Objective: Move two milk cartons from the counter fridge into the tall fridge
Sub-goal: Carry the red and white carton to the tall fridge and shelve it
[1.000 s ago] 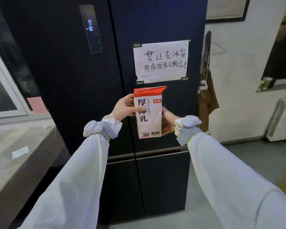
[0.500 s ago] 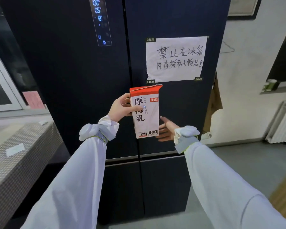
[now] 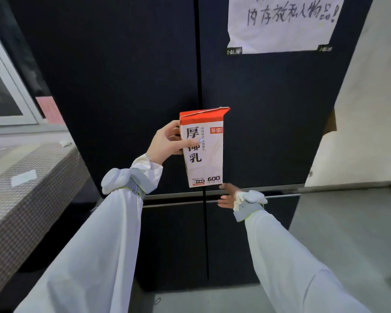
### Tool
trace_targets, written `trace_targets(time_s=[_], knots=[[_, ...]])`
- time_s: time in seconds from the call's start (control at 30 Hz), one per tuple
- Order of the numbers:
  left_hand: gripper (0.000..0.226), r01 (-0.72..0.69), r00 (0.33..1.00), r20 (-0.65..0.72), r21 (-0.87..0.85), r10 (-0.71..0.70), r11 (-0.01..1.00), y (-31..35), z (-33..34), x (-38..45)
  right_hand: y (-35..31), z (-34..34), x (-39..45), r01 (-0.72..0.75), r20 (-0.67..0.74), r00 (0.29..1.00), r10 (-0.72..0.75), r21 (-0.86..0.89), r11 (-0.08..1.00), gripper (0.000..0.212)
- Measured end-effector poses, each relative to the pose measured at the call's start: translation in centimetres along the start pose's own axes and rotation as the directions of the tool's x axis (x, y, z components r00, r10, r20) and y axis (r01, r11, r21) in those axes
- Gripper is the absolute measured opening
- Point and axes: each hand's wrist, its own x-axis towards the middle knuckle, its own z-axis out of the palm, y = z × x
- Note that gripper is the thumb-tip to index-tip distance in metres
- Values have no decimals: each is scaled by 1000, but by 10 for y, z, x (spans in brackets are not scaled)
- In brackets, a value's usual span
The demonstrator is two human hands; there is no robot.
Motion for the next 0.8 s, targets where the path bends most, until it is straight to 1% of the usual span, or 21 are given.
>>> trace_targets(time_s=[0.07,0.1,0.17,0.2,0.27,0.37,0.43,0.53,0.63,0.67,0.7,0.77,0.8], knots=[[49,-13,1000,-6,-1,13,1000,-12,-1,1,14,-5,33,44,-30,999,-42,68,997,52],[49,-17,1000,-9,-1,17,1000,-18,-2,1,19,-6,43,59,-30,998,-57,88,994,48],[49,-20,1000,-14,-6,20,1000,-28,-4,1,26,-1,54,87,-3,996,-87,174,981,30],[49,-19,1000,-12,-12,19,1000,-32,-4,0,28,3,58,102,7,994,-106,218,971,24],[49,-17,1000,-3,-24,17,1000,-41,-6,-2,29,8,70,153,-30,988,-151,262,953,29],[49,-11,1000,1,-28,11,1000,-50,-8,-6,24,12,94,146,-100,988,-118,357,922,24],[49,-8,1000,4,-20,8,1000,-54,-10,-8,20,15,92,150,-129,985,-112,336,930,26],[50,4,1000,7,-2,-4,1000,-52,-15,-10,22,17,85,148,-138,984,-113,275,950,37],[51,9,1000,8,11,-9,1000,-45,-22,-9,29,12,75,128,-161,983,-85,280,951,53],[51,6,1000,8,14,-7,1000,-41,-24,-10,33,11,71,142,-180,979,-95,267,953,48],[51,2,1000,12,21,-2,1000,-37,-26,-10,38,10,63,153,-180,977,-111,239,959,37],[50,-4,1000,24,34,3,999,-26,-29,-13,44,7,49,175,-141,979,-147,213,961,18],[49,-6,1000,29,43,5,999,-20,-30,-16,46,4,46,189,-120,978,-168,194,963,16]])
